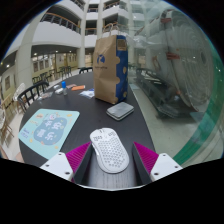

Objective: Arrange mouse

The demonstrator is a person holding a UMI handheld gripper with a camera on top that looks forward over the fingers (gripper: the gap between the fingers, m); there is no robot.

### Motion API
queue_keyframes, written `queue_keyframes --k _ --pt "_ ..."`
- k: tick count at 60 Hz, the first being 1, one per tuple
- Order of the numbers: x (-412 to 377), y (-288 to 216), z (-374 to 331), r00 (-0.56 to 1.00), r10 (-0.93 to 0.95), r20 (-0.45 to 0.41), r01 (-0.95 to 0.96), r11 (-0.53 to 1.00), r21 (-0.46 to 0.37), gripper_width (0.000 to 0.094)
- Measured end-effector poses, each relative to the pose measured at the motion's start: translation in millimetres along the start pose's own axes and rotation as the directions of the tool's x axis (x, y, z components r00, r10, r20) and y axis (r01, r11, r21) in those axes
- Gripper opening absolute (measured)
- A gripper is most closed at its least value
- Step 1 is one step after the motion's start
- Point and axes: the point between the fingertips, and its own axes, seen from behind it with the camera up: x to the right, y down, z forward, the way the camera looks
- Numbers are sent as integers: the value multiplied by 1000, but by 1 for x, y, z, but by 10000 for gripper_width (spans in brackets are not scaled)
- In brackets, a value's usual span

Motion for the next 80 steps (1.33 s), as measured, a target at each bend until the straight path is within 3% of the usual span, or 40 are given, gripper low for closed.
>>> queue_keyframes --k 1,3,4,5,14,19,24,32,36,48,52,57,61,64,66,68,80 --pt "0 -3 2 1000 6 2 -6 1000 2 811" --pt "2 -3 5 1000 12 -8 -12 1000 -6 636" --pt "8 -5 6 999 10 -31 -10 1000 -3 611" --pt "12 -2 7 999 12 -51 -13 1000 -16 524" --pt "16 -1 -5 989 19 -143 -19 1000 -5 361" --pt "9 -26 -32 979 78 -189 -69 996 53 344" --pt "-25 -83 -63 974 95 -205 -59 983 173 344" --pt "-136 -144 -76 989 85 -123 -51 965 258 345" --pt "-189 -137 -56 992 76 -105 -50 971 232 343" --pt "-268 -48 23 996 67 -57 -68 998 -19 342" --pt "-269 -26 31 996 40 -81 -46 996 -71 370" --pt "-265 -27 30 994 -42 -100 36 997 -65 466" --pt "-270 -22 22 997 -57 -53 52 995 -88 555" --pt "-281 -22 10 999 -50 17 51 995 -86 716" --pt "-286 -23 -2 997 -55 59 59 996 -69 872" --pt "-286 -21 -17 994 -65 87 71 996 -62 828" --pt "-236 -1 -105 996 -45 81 46 999 -8 849"
